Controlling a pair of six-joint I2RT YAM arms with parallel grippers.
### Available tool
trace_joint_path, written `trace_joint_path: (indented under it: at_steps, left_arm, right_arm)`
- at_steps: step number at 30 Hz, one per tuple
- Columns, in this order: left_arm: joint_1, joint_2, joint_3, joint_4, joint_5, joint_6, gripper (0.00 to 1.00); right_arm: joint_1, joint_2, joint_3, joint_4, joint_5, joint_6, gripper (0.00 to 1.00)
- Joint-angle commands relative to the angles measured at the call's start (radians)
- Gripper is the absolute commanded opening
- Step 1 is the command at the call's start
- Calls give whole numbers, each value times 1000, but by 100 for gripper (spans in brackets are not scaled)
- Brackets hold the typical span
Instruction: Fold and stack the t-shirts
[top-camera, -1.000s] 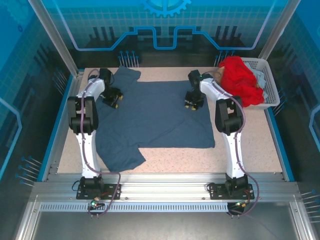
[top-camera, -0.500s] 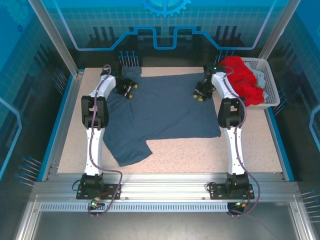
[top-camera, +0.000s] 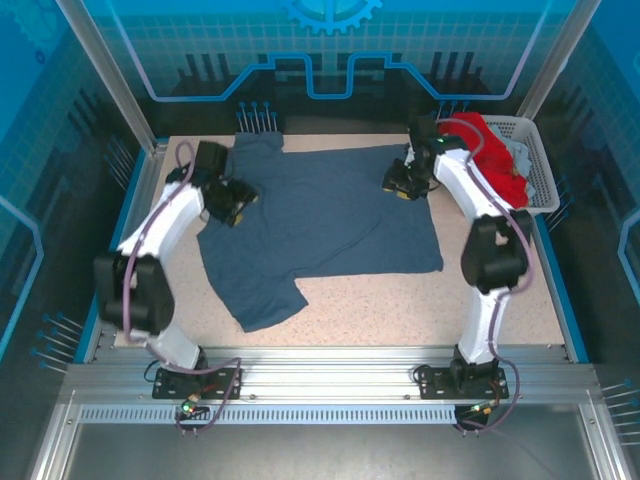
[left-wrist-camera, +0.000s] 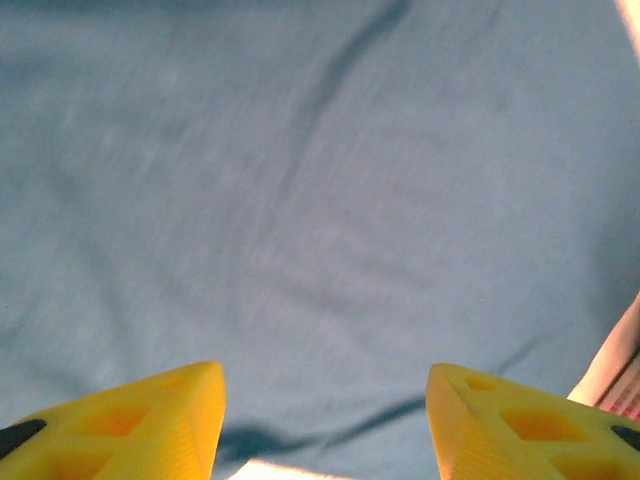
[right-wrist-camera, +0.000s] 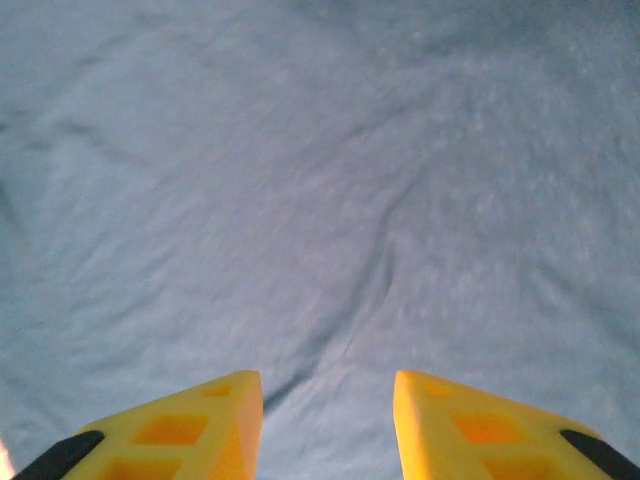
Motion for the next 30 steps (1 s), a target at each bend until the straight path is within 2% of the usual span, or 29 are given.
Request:
trace_joint_path:
  at_steps: [1, 6, 9, 12, 16, 22, 24, 27, 28, 30]
  left_arm:
    - [-54, -109, -264, -182, 19, -34, 56]
    - [-157, -311, -528, -231, 50, -113, 58]
    - [-180, -379, -615, -176, 75, -146, 61]
    - [-185, -384, -638, -164, 78, -148, 63]
    - [-191, -352, -656, -159, 101, -153, 62]
    - [-216, -323, -687, -71, 135, -206, 59]
    - [-232, -310, -687, -61, 134, -222, 54]
    - [-243, -293, -689, -38, 117, -236, 40]
    - [-243, -291, -687, -32, 106, -241, 31]
    - [-244, -297, -675, -42, 71, -247, 7]
  right_arm:
    - [21, -117, -200, 84, -27, 41, 41]
    - [64, -275, -441, 119, -112, 38, 46]
    - [68, -348, -557, 136, -135, 36, 49]
    - [66, -392, -620, 135, -137, 33, 53]
    - [48, -413, -667, 139, -131, 41, 54]
    - [-38, -415, -714, 176, -140, 59, 54]
    - [-64, -415, -716, 176, -139, 54, 54]
    - [-102, -413, -720, 161, -111, 48, 53]
    - [-113, -411, -722, 149, -85, 51, 53]
    - [-139, -410, -728, 123, -41, 62, 53]
